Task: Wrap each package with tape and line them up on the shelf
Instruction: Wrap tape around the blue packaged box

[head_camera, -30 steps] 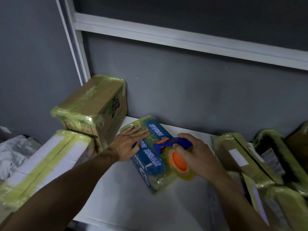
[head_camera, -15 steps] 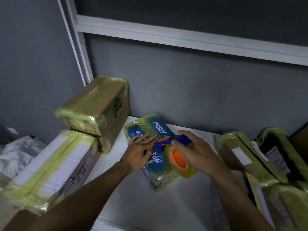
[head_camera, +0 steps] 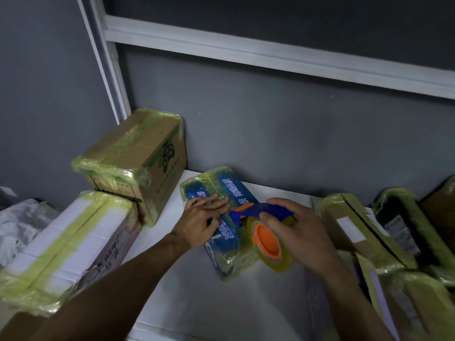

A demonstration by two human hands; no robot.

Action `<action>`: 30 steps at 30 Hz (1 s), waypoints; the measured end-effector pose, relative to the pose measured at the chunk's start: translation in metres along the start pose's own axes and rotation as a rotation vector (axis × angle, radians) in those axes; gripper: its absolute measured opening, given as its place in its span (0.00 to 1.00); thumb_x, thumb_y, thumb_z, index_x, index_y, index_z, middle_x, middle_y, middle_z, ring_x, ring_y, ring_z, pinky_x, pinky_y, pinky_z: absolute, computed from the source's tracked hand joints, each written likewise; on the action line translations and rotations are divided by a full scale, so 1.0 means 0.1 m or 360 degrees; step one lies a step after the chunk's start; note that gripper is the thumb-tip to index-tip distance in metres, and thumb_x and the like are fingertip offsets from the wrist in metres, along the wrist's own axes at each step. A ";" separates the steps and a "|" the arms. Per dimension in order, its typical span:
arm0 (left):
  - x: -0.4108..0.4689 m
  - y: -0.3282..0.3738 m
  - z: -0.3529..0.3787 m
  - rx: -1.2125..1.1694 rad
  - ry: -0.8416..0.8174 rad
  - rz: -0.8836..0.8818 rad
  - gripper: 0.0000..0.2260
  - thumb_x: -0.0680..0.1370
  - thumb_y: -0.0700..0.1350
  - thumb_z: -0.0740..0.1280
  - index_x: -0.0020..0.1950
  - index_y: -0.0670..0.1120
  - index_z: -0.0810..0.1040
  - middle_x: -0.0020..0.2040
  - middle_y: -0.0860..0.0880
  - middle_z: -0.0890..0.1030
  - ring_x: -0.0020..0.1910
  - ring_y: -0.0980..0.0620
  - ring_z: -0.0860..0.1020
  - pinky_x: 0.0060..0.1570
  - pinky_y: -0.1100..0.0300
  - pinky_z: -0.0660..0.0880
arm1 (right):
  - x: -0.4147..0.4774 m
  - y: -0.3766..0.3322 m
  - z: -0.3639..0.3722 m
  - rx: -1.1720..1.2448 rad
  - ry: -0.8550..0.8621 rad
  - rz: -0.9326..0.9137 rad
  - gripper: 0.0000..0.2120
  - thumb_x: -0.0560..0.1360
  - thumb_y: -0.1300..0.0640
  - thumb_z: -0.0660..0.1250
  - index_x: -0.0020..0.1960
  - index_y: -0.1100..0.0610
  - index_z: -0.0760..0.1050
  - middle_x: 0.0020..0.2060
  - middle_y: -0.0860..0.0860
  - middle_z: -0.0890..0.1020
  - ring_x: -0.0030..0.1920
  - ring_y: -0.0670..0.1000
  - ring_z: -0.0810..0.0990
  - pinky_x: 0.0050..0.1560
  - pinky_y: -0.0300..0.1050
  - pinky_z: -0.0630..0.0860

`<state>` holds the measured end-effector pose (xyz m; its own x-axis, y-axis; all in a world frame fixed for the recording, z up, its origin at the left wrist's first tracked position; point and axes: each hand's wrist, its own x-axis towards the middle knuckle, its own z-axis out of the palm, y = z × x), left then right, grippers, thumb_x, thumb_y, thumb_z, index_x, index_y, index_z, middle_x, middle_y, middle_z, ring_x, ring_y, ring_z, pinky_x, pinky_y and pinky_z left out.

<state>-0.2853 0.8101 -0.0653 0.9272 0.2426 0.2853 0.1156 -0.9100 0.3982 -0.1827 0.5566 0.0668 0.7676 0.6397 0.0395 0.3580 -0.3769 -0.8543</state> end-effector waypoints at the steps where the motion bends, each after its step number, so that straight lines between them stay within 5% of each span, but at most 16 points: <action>1: 0.01 0.00 0.00 -0.0004 -0.0002 -0.0003 0.24 0.81 0.55 0.49 0.76 0.59 0.71 0.76 0.65 0.65 0.79 0.62 0.56 0.75 0.53 0.54 | -0.01 0.01 -0.03 -0.0017 -0.0028 -0.0008 0.23 0.63 0.30 0.70 0.57 0.31 0.78 0.51 0.31 0.83 0.52 0.36 0.82 0.51 0.38 0.79; 7: 0.08 -0.03 -0.02 -0.0021 -0.0003 0.0031 0.24 0.81 0.54 0.51 0.75 0.59 0.72 0.75 0.67 0.66 0.78 0.62 0.58 0.74 0.54 0.56 | -0.07 0.12 0.00 -0.0038 -0.0095 0.0044 0.25 0.70 0.35 0.75 0.64 0.39 0.78 0.55 0.38 0.83 0.56 0.43 0.82 0.56 0.46 0.83; 16: 0.15 0.03 -0.12 0.0059 -0.0170 0.0007 0.25 0.82 0.58 0.47 0.77 0.60 0.68 0.77 0.67 0.62 0.80 0.63 0.54 0.76 0.53 0.52 | -0.12 0.17 0.04 -0.0114 -0.0064 0.0025 0.16 0.74 0.38 0.75 0.60 0.34 0.76 0.52 0.31 0.81 0.53 0.32 0.78 0.40 0.22 0.72; 19: 0.07 0.22 -0.14 -0.0066 -0.0178 -0.0017 0.29 0.82 0.66 0.43 0.80 0.59 0.62 0.80 0.63 0.58 0.80 0.64 0.50 0.79 0.50 0.46 | -0.15 0.24 0.02 -0.0004 -0.0057 0.0093 0.21 0.73 0.39 0.74 0.64 0.37 0.76 0.57 0.37 0.81 0.55 0.39 0.80 0.41 0.28 0.76; 23: -0.09 0.44 -0.14 0.0194 -0.0414 0.0022 0.50 0.68 0.83 0.49 0.83 0.56 0.49 0.82 0.60 0.45 0.80 0.61 0.39 0.79 0.45 0.36 | -0.20 0.32 0.03 0.0080 -0.0062 0.0113 0.21 0.73 0.40 0.75 0.64 0.36 0.75 0.59 0.37 0.80 0.57 0.42 0.80 0.46 0.33 0.79; 26: -0.06 0.49 -0.15 0.0202 -0.0527 -0.0009 0.58 0.62 0.86 0.53 0.83 0.57 0.42 0.80 0.62 0.38 0.79 0.60 0.33 0.76 0.45 0.29 | -0.20 0.34 0.02 0.0088 -0.0084 0.0160 0.21 0.74 0.41 0.74 0.65 0.35 0.74 0.60 0.37 0.79 0.58 0.44 0.80 0.50 0.39 0.81; 30: -0.06 0.45 -0.11 0.0143 -0.0517 -0.0066 0.54 0.64 0.84 0.57 0.83 0.59 0.43 0.80 0.64 0.38 0.76 0.65 0.30 0.76 0.46 0.30 | -0.24 0.34 -0.01 0.0087 -0.0078 0.0164 0.18 0.75 0.43 0.74 0.62 0.33 0.74 0.58 0.37 0.80 0.56 0.44 0.81 0.52 0.41 0.82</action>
<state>-0.2891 0.7716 -0.0396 0.9845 0.1734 -0.0279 0.1731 -0.9311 0.3212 -0.1880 0.5280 0.0371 0.7714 0.6321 -0.0740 0.2482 -0.4059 -0.8796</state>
